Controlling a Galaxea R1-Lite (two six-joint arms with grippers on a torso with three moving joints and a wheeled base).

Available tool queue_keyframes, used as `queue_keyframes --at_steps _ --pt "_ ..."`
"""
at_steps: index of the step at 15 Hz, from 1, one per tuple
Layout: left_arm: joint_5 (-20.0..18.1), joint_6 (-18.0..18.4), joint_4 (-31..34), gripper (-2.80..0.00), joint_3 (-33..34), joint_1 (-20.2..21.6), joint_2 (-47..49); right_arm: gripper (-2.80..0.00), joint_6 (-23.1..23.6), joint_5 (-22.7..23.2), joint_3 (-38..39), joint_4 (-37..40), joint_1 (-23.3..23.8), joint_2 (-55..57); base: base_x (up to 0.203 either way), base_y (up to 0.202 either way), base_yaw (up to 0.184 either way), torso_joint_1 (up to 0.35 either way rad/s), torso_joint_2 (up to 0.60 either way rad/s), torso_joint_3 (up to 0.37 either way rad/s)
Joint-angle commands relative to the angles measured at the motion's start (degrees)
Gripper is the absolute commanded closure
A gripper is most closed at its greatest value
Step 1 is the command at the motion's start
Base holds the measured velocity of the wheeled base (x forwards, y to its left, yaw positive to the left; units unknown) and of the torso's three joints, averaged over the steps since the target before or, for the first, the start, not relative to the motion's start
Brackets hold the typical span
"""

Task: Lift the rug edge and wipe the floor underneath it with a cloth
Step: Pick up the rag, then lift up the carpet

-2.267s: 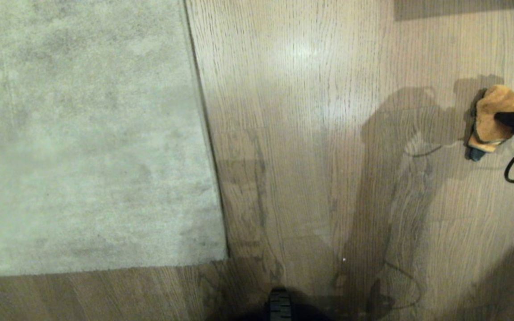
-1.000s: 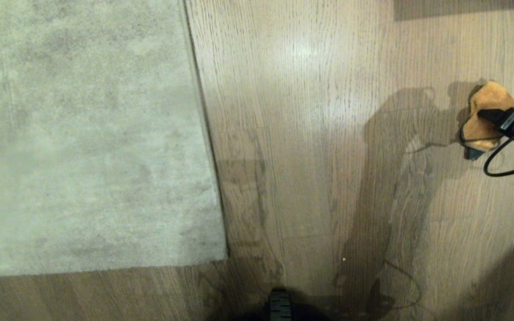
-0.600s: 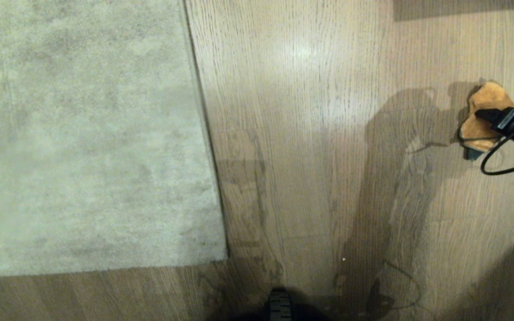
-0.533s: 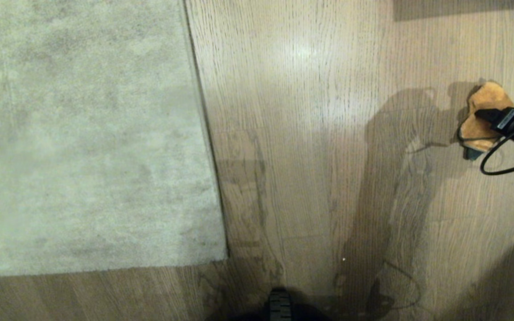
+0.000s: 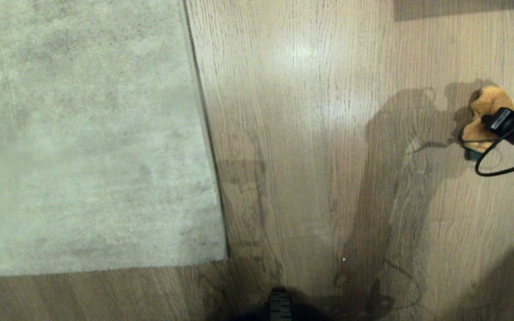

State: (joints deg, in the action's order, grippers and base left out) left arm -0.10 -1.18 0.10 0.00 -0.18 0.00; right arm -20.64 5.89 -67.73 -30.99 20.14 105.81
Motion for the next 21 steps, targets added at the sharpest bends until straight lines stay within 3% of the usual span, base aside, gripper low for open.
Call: queue_keyframes --at_steps 1,14,21 --pt "0.01 -0.05 -0.01 0.0 0.0 0.01 0.08 0.0 -0.1 0.07 0.79 -0.21 0.0 -1.13 0.0 0.0 0.0 0.0 0.0 0.0" --pt "0.01 -0.05 -0.01 0.0 0.0 0.01 0.07 0.0 -0.11 0.1 13.38 -0.2 0.16 -17.54 0.0 0.0 0.0 0.0 0.0 0.0" --pt "0.01 -0.05 -0.01 0.0 0.0 0.01 0.04 0.0 2.98 -0.18 15.58 -0.64 0.08 -22.4 0.0 0.0 0.0 0.0 0.0 0.0"
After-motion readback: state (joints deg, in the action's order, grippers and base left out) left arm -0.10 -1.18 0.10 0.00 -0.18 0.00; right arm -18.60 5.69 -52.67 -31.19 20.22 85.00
